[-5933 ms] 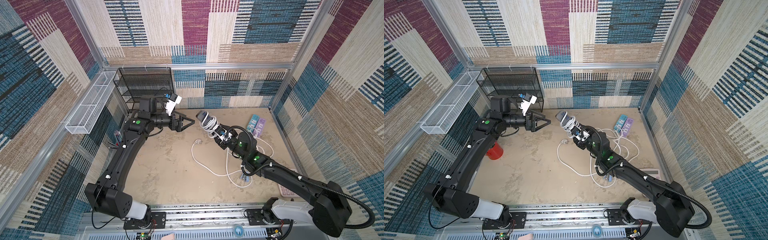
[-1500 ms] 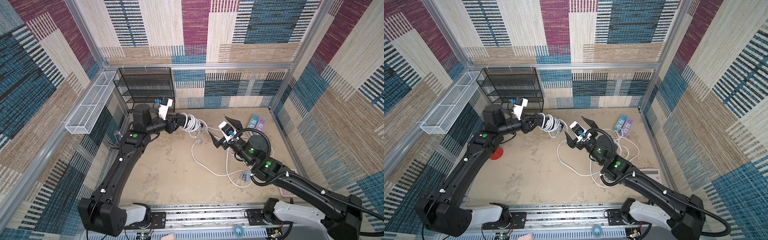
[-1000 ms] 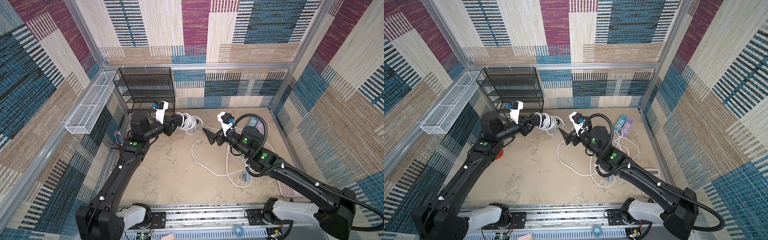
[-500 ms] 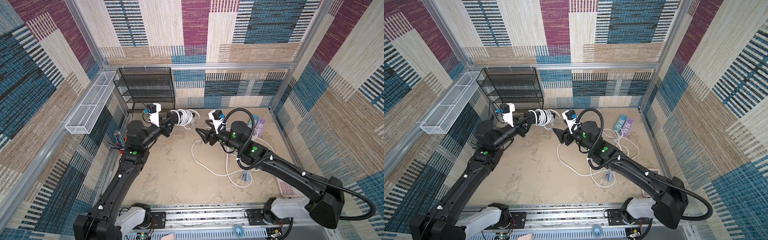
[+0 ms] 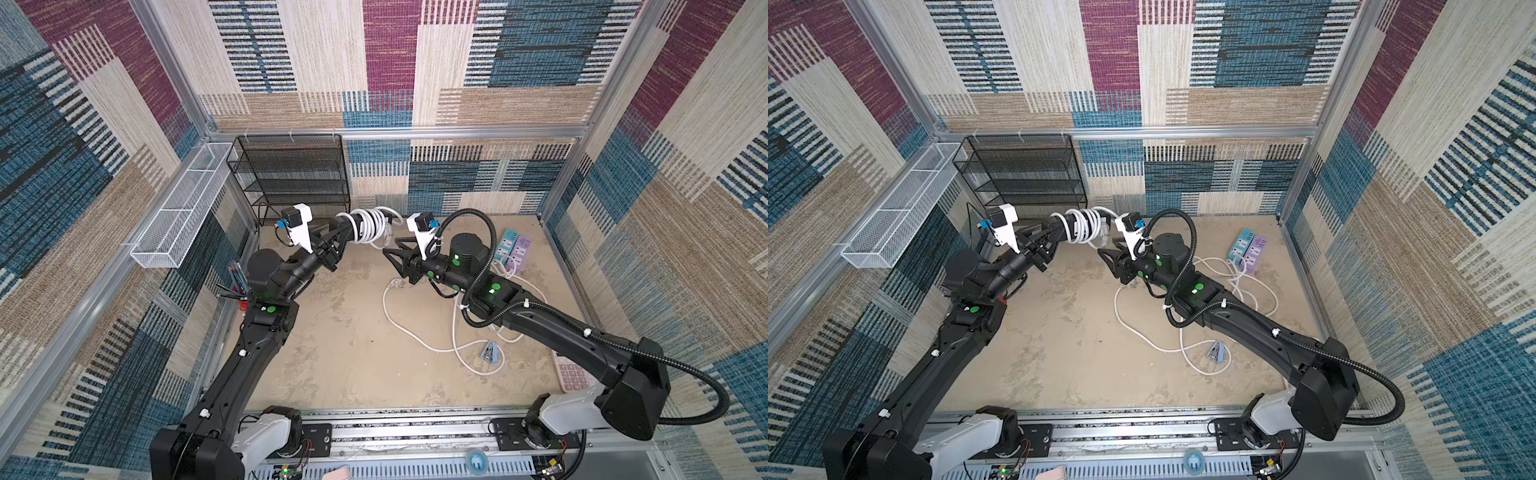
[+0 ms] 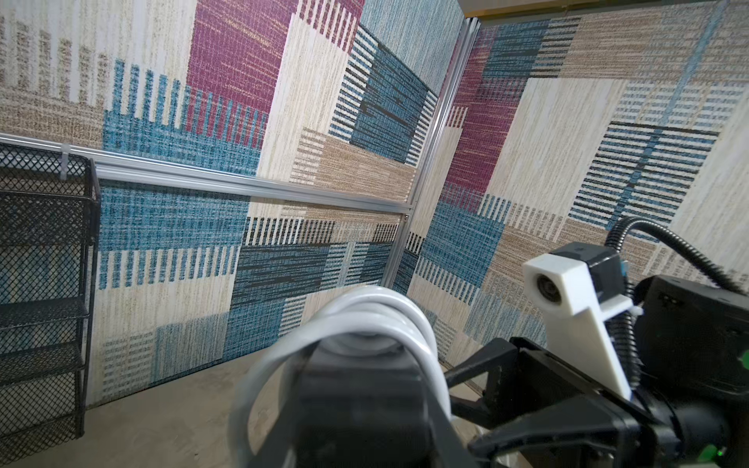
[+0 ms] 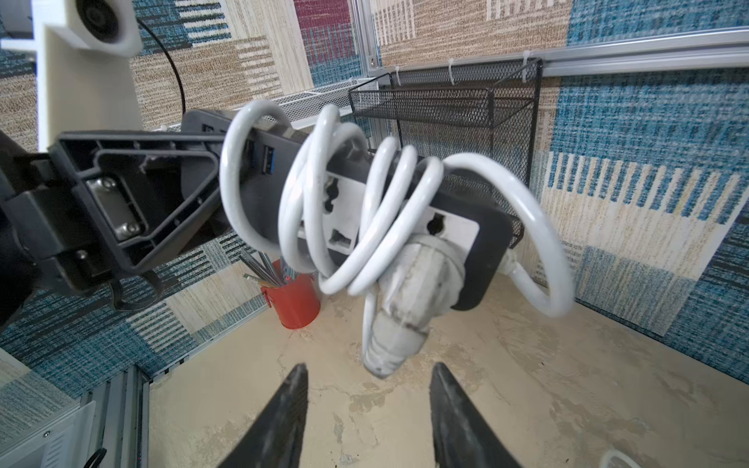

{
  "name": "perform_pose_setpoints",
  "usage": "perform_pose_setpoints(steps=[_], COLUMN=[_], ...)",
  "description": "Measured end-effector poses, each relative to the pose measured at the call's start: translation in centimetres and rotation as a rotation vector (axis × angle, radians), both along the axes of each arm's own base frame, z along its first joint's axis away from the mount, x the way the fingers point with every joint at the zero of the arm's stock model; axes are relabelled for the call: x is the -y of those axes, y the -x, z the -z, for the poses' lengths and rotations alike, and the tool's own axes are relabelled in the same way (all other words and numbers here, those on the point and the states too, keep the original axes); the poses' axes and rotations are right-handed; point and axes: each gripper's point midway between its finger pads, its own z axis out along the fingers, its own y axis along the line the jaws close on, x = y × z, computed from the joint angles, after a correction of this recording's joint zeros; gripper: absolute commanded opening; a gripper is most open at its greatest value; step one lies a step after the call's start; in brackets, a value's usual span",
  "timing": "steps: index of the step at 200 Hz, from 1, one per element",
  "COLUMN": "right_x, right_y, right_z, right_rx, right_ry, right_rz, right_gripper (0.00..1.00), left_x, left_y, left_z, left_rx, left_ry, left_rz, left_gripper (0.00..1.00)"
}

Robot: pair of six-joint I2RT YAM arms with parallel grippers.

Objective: Unwrap the cord wrapped around the power strip
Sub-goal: Remove the plug from the power strip.

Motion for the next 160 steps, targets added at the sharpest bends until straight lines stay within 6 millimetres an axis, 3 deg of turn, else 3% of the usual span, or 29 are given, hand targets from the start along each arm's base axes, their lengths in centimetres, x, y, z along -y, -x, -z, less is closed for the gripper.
perform_pose_setpoints(steps=[52,115,160], right_x=[-0.4,0.3,1.2], right_y=[-0.9,-1.8,-2.3], right_z=[-0.8,-1.3,-1.8], right_rx=[0.013,0.015,0.023], right_ry=[-0.023,-0.04,-0.048], right_rz=[0.005,0.027,0.038], right_gripper=[0.44,0.17,0.1], left_x=[0.5,0.3,0.6], left_y=[0.5,0.7,0.3], left_z=[-0.4,-1.2,-1.1], left_rx=[0.028,0.057,0.06], left_ry=[0.004,0.029,0.037], left_rz=[0.045,0.048,0.065], left_gripper=[0.0,0.0,0.0])
